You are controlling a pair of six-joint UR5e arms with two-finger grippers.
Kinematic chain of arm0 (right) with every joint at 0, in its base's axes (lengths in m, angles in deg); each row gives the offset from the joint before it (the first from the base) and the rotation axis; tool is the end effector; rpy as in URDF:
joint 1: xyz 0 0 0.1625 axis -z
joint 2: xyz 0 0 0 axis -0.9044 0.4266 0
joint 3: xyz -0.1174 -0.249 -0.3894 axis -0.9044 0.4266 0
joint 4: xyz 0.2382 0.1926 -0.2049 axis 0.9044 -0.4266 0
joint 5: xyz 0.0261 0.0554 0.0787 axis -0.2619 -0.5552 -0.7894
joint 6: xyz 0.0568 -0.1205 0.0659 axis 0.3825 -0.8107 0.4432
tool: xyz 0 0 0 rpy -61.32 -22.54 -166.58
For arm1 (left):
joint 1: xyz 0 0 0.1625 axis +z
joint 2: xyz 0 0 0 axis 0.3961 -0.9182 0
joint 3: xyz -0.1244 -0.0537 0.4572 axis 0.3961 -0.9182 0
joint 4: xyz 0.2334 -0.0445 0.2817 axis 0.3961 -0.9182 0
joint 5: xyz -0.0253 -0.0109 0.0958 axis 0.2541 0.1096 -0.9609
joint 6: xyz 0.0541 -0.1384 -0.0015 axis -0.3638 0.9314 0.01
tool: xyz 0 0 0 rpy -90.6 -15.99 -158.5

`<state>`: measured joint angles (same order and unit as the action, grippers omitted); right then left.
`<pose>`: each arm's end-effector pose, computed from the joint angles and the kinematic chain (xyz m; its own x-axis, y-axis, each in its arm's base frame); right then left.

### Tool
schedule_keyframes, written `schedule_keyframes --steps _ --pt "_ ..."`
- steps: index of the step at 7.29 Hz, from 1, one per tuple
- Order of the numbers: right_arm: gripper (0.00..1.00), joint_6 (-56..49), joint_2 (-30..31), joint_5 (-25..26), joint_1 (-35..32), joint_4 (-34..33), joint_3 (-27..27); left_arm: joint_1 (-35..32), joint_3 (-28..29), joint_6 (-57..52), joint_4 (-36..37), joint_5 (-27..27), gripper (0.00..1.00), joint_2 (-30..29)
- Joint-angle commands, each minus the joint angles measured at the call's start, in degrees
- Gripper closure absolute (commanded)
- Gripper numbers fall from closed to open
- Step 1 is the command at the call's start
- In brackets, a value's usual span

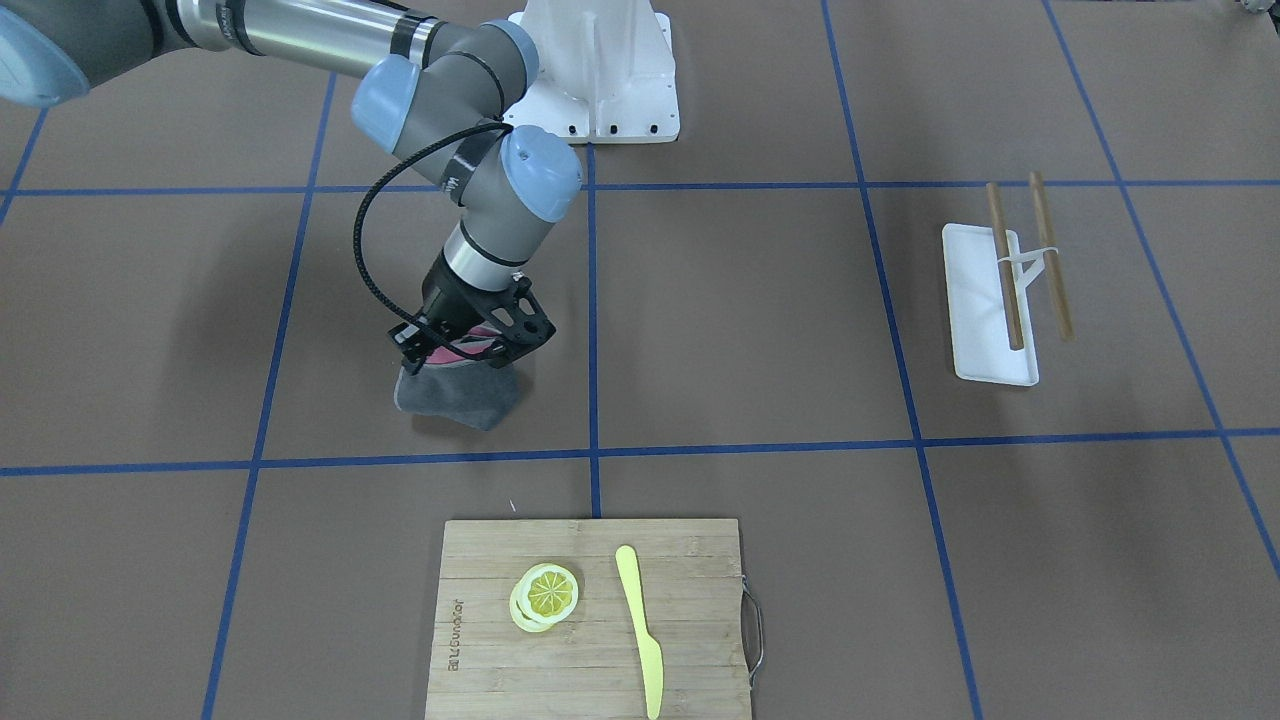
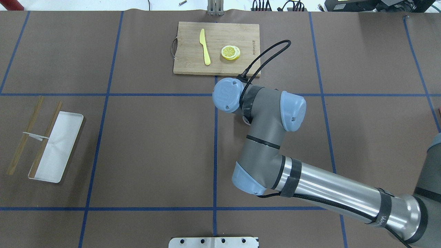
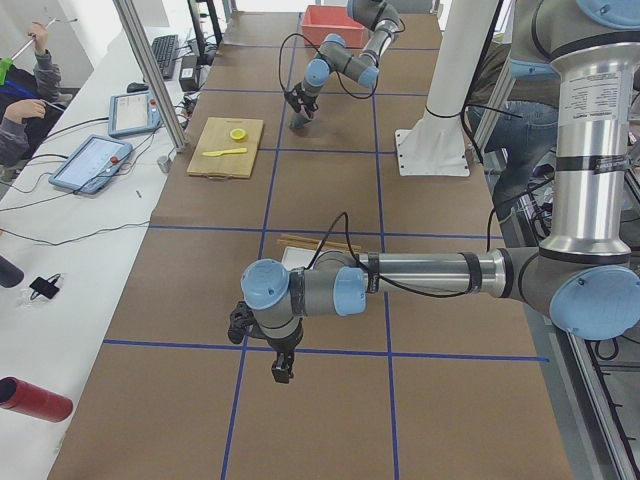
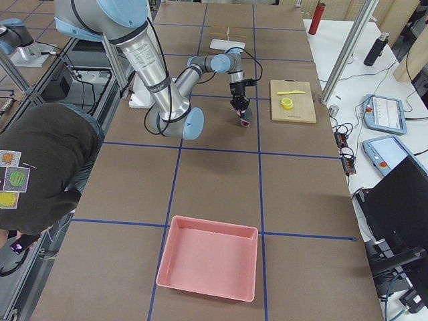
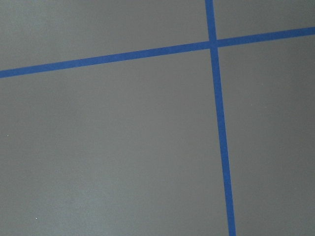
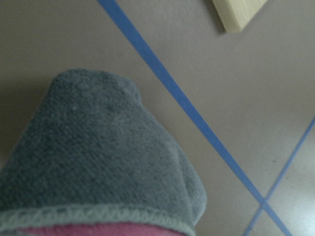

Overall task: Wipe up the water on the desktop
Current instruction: 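Wipe the cloth back and forth across the table with the right gripper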

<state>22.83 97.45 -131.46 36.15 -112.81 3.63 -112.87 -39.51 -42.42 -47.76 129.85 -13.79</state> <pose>-0.5849 -0.4848 0.3641 0.8129 -0.5788 0.0652 0.5333 0.7846 0.3162 -0.0307 -0.4107 0.7683 0.7308 0.1280 -0.6705 -0.1420 0.9893 0.0340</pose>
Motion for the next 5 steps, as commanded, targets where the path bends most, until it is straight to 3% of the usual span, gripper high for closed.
schedule_keyframes --steps 1,3,5 --pt "1.00 15.87 -5.17 -4.67 2.47 7.78 3.90 0.06 -0.02 0.00 0.03 -0.01 0.01 -0.09" --pt "1.00 16.41 -4.57 -6.35 2.93 7.47 3.55 0.15 -0.02 0.09 0.03 0.08 0.01 -0.44" --pt "1.00 4.96 -2.20 -6.36 0.75 -3.63 0.94 0.15 0.06 0.09 0.03 0.17 0.01 -0.53"
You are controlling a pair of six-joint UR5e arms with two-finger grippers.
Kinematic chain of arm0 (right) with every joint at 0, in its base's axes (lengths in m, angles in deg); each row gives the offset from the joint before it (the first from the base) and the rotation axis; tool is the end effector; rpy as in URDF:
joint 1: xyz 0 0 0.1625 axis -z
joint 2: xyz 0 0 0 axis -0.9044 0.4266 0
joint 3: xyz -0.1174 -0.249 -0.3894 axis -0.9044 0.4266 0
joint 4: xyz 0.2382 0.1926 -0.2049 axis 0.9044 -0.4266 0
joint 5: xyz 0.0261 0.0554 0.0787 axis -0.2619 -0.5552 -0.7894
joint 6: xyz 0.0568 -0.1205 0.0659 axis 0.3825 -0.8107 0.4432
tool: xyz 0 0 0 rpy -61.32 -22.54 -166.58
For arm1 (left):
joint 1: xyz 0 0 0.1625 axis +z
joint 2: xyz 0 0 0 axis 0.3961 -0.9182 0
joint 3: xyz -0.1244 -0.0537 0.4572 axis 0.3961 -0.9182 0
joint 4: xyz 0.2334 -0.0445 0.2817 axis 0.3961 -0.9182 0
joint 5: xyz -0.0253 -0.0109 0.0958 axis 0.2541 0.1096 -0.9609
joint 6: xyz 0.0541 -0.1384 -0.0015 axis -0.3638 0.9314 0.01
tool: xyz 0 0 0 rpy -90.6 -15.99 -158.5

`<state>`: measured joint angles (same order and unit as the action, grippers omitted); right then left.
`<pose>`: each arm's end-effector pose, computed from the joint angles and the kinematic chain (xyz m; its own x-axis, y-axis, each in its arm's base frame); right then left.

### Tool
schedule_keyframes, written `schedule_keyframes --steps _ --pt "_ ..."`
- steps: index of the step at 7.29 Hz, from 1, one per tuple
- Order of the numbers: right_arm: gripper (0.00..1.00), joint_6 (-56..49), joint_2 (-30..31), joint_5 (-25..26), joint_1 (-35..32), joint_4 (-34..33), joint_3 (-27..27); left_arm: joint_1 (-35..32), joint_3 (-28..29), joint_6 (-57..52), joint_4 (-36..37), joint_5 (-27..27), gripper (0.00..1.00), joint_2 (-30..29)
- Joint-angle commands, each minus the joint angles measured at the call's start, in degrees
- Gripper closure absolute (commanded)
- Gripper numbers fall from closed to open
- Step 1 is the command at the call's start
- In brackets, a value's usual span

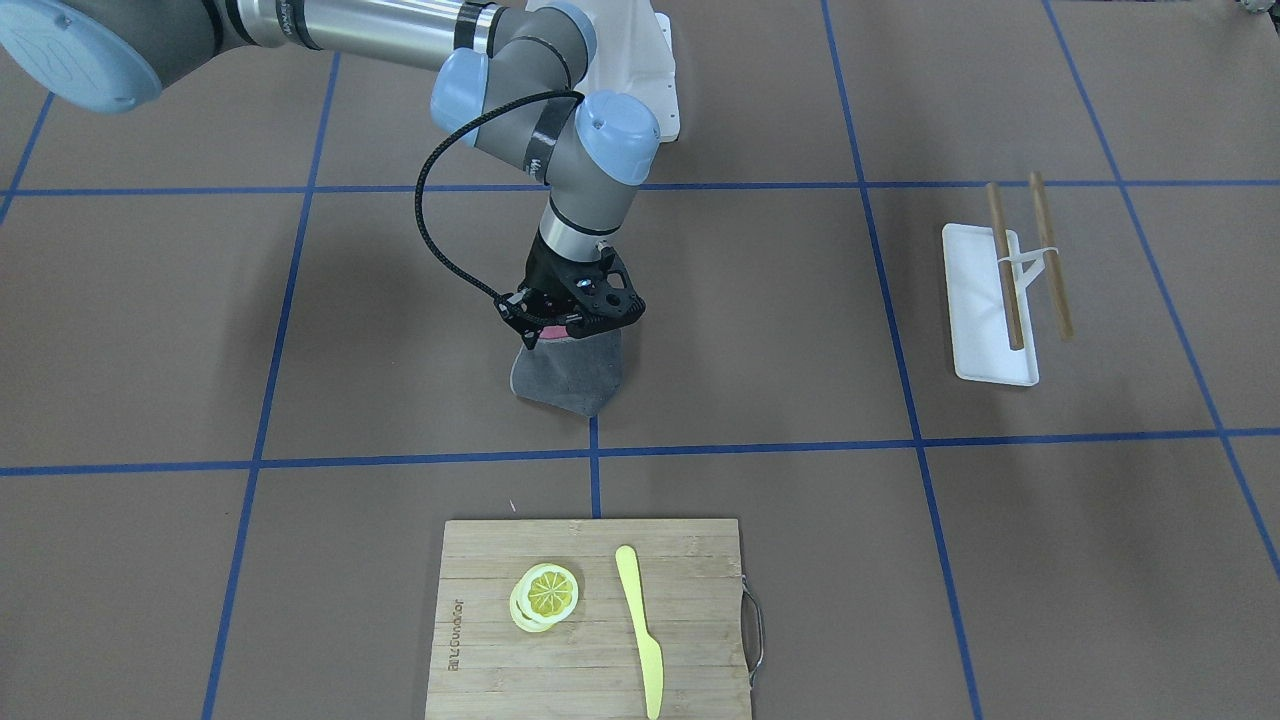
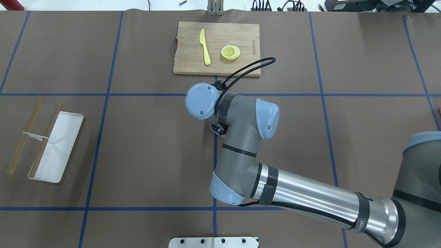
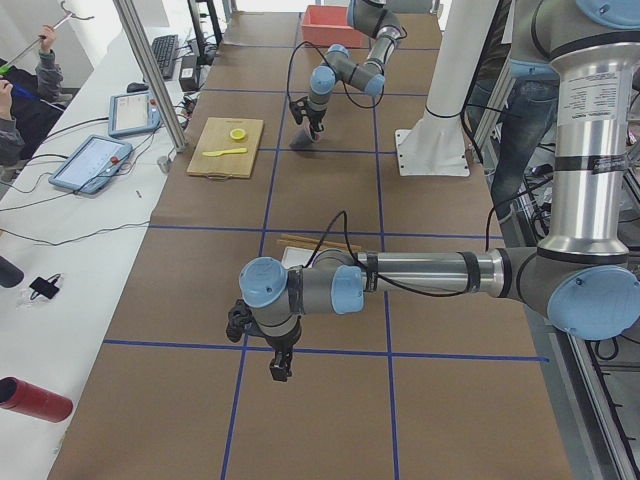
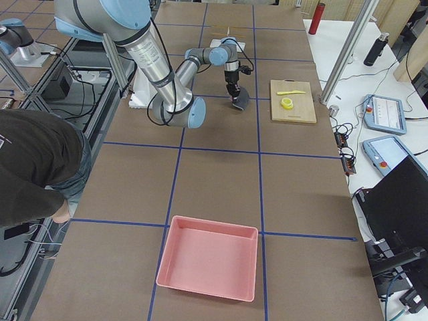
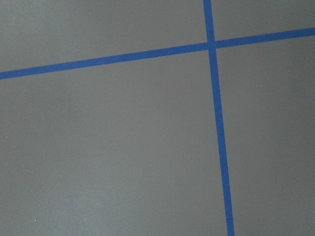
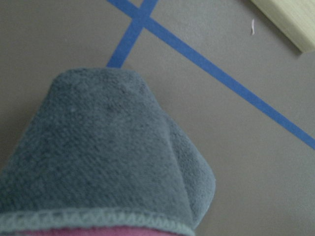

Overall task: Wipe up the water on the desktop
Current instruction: 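Wipe the cloth back and forth across the table with the right gripper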

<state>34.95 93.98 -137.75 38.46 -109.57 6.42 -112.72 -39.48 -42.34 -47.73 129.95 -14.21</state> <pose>-0.6322 -0.4566 0.3299 0.8524 -0.4586 0.2512 0.3886 0.8771 0.2825 -0.0294 -0.4151 0.7654 0.7295 0.1326 -0.6710 -0.1434 0.9889 0.0395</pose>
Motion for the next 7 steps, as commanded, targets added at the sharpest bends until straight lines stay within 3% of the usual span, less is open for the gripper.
schedule_keyframes --steps 1,2,4,5,7 --pt "1.00 -13.67 4.84 0.20 -4.62 -10.94 -5.79 0.01 0.12 0.01 0.00 0.07 0.01 -0.19" --pt "1.00 -20.44 11.49 0.72 -7.79 -11.59 -9.74 0.01 0.12 0.01 0.00 0.07 0.01 -0.19" --pt "1.00 -31.19 21.28 7.54 -11.24 -12.91 -11.54 0.01 -0.06 0.01 0.00 0.07 0.01 -0.10" --pt "1.00 -31.58 22.80 9.06 -11.42 -14.05 -12.06 0.01 -0.06 0.01 -0.09 0.07 0.01 -0.01" --pt "1.00 -27.74 20.19 6.99 -9.59 -14.24 -13.03 0.01 0.12 0.01 0.00 0.07 0.01 -0.19"
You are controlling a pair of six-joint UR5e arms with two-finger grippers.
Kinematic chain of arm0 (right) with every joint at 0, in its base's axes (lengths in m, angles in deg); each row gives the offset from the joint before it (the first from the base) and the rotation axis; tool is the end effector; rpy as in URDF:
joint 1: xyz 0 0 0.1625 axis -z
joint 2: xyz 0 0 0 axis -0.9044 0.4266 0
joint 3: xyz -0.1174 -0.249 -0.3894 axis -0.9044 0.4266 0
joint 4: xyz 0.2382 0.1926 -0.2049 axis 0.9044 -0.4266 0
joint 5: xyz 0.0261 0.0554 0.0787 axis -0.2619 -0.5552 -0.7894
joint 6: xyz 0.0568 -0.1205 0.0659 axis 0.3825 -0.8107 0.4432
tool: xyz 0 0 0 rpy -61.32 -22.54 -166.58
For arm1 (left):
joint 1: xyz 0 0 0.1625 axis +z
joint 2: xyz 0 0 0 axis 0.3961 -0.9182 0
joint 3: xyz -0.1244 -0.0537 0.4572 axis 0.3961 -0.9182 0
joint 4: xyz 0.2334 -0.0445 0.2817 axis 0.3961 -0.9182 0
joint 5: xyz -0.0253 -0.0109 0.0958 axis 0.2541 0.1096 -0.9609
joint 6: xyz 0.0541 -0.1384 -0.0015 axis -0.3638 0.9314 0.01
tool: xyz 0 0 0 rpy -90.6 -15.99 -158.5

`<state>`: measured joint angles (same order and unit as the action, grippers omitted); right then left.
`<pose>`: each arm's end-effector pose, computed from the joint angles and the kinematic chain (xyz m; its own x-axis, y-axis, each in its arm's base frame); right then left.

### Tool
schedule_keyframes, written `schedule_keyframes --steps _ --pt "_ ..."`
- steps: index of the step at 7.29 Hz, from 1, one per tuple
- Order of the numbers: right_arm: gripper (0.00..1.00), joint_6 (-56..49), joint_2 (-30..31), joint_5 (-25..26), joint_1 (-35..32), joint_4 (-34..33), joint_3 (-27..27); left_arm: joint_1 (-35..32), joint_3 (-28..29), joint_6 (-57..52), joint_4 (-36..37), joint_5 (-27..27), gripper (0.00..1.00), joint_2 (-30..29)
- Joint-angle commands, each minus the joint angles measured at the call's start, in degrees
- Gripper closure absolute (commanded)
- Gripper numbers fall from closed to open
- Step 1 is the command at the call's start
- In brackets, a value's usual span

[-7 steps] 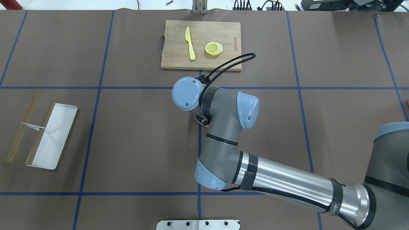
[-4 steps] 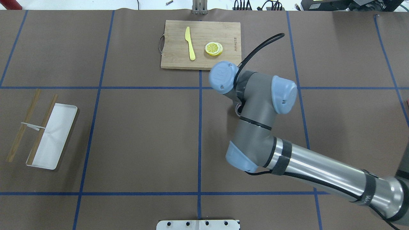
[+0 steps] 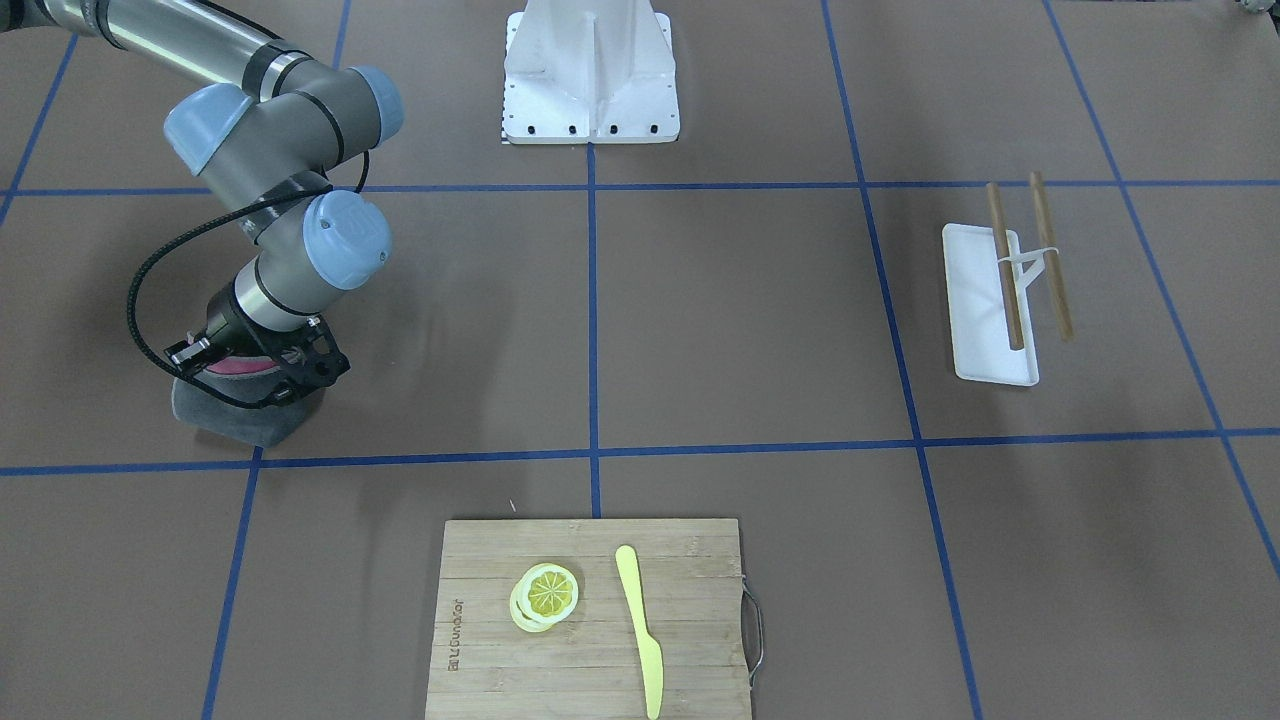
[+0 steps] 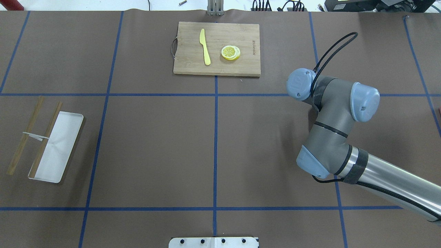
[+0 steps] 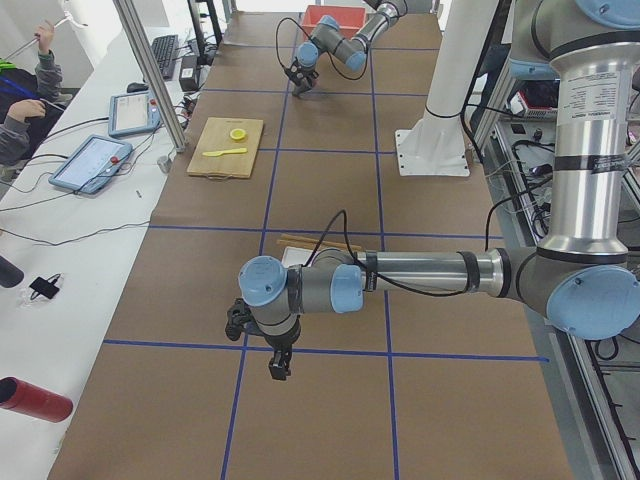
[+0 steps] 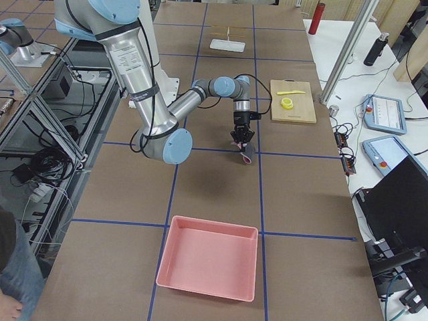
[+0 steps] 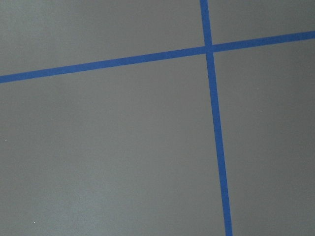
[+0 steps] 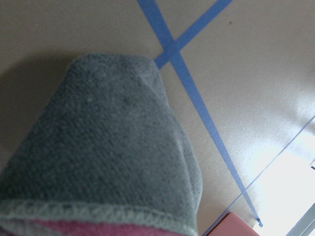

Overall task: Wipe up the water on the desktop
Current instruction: 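Wipe the cloth back and forth across the table with the right gripper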

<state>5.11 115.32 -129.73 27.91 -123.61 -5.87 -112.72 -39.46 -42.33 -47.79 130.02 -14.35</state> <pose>-0.4035 -0.4899 0.5353 0.7007 -0.7042 -0.1143 0.7088 0.7054 -0.0002 -0.0293 -0.4166 0.7643 0.7287 0.1344 -0.6715 -0.1431 0.9888 0.0427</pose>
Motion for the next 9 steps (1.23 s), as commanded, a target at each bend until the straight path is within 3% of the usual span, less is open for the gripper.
schedule_keyframes --steps 1,3,5,7,9 --pt "1.00 6.82 -4.39 -3.57 2.89 -0.10 -0.74 0.00 0.18 0.00 0.06 0.00 0.01 -0.23" --pt "1.00 17.96 -11.24 -7.36 7.72 0.33 -0.65 0.00 0.27 0.09 0.06 -0.09 0.01 -0.32" --pt "1.00 33.43 -17.49 -9.48 12.99 5.75 -0.48 0.00 0.36 0.09 0.06 -0.09 0.01 -0.32" --pt "1.00 36.93 -16.83 -9.14 15.21 9.74 0.66 0.00 0.27 0.09 0.06 -0.09 0.01 -0.14" --pt "1.00 32.22 -13.31 -8.96 15.22 5.82 0.75 0.00 0.01 0.09 0.06 0.00 0.01 0.03"
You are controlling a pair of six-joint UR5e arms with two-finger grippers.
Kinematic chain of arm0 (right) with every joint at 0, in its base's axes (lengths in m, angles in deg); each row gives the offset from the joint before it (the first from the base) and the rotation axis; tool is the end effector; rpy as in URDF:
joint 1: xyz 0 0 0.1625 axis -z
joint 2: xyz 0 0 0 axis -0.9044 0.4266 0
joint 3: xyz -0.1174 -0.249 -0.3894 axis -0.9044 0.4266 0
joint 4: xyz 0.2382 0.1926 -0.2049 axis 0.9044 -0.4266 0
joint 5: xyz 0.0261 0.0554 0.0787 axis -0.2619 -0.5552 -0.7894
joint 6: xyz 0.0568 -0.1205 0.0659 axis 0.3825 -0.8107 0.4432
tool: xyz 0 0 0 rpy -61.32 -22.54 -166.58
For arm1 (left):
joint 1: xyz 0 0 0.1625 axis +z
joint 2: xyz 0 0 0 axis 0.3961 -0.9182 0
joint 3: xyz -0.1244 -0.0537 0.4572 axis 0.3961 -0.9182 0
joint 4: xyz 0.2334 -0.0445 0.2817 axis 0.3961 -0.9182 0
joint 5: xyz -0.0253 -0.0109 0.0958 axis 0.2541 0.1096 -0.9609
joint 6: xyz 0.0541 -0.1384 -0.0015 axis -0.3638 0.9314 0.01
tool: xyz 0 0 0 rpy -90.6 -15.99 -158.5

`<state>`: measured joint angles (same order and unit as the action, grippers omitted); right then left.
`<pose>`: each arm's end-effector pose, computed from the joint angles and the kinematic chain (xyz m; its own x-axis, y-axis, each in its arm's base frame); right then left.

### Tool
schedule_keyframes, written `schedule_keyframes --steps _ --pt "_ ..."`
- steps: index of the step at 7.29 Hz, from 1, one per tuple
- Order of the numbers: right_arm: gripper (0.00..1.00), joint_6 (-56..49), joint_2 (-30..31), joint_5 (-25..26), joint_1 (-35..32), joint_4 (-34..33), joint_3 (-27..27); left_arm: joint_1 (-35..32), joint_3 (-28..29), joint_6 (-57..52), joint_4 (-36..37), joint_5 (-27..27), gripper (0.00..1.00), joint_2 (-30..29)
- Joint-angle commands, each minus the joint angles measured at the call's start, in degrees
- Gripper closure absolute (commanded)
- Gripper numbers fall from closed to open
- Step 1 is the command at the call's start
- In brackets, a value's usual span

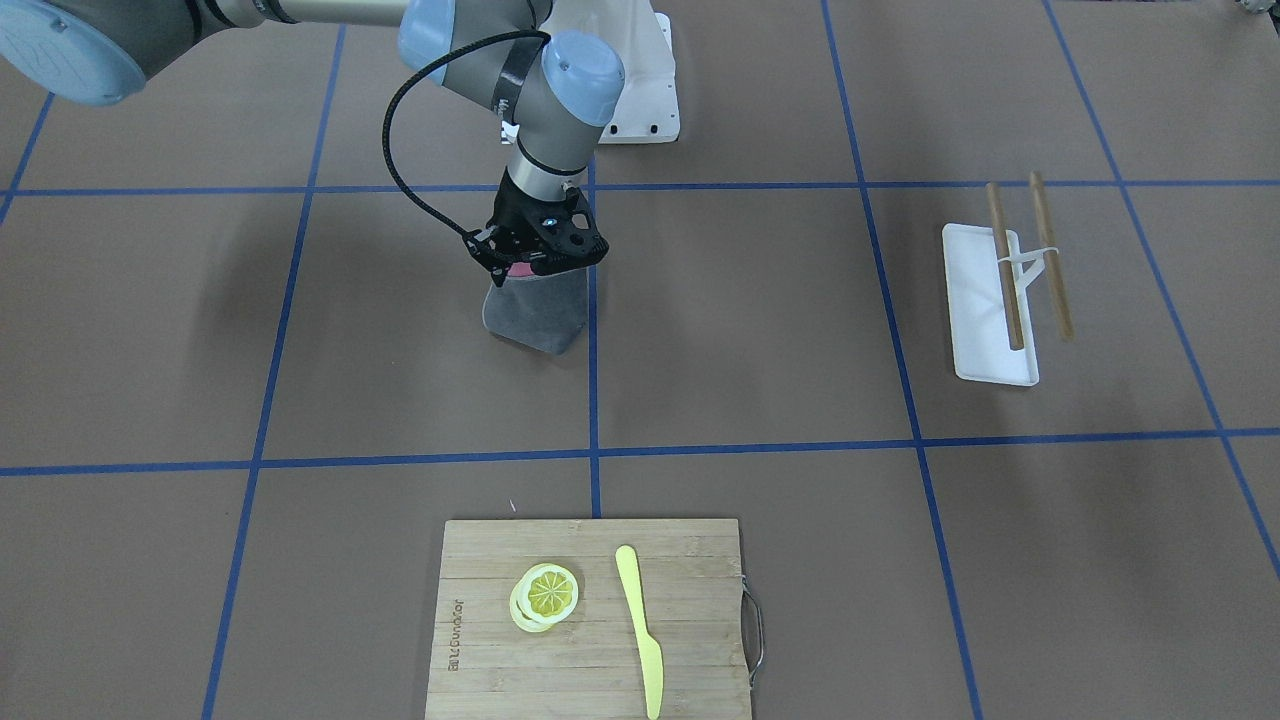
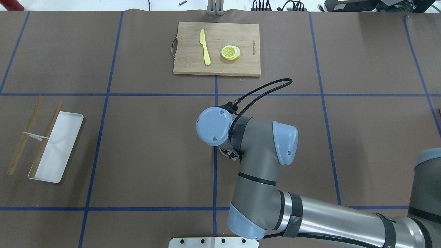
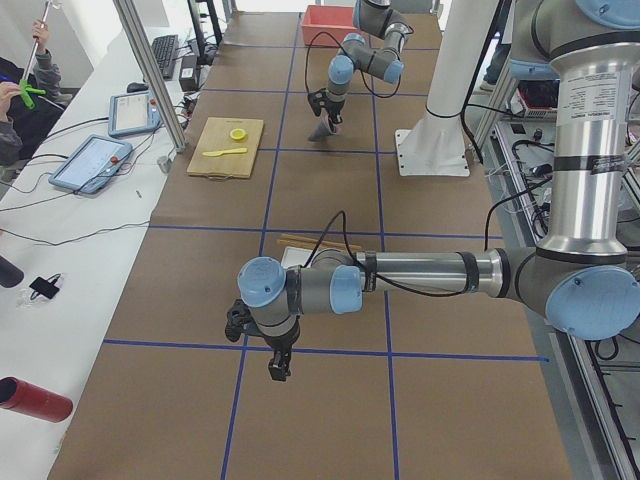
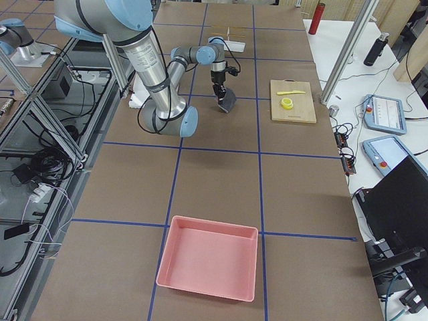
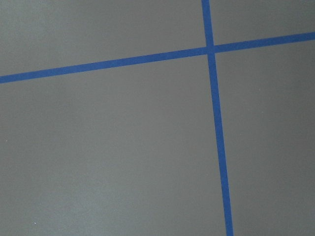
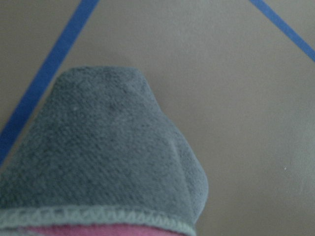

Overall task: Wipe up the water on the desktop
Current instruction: 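Continue wiping the table surface near the center with the right gripper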

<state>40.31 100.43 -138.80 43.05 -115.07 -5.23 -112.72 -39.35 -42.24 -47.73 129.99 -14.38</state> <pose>-0.6129 -0.3802 0.3483 0.8487 -0.4451 0.2856 0.3853 0.8903 0.2426 -0.0293 -0.4166 0.7650 0.7293 0.1313 -0.6715 -0.1420 0.9891 0.0391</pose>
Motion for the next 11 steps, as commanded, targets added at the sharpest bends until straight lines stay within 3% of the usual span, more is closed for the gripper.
schedule_keyframes --steps 1,3,4,6,10,11 --pt "1.00 -9.11 1.77 0.11 -1.58 -8.15 -1.20 0.00 -0.10 0.00 -0.09 0.03 0.01 0.07" --pt "1.00 -20.71 7.61 2.29 -5.79 -15.56 -4.70 0.00 -0.10 0.00 -0.09 0.03 0.01 0.07" --pt "1.00 -25.56 14.53 4.92 -7.47 -15.67 -8.99 0.00 -0.18 0.00 -0.09 0.03 0.01 0.07" --pt "1.00 -29.99 19.59 8.80 -9.50 -15.68 -9.91 0.00 -0.19 0.00 -0.09 0.03 0.01 0.07" --pt "1.00 -23.69 10.85 5.67 -5.21 -15.15 -7.90 0.00 0.17 0.00 0.09 0.03 0.01 -0.28" --pt "1.00 -20.36 6.39 4.17 -4.24 -14.89 -4.58 0.00 0.17 0.00 0.09 0.03 0.01 -0.28"
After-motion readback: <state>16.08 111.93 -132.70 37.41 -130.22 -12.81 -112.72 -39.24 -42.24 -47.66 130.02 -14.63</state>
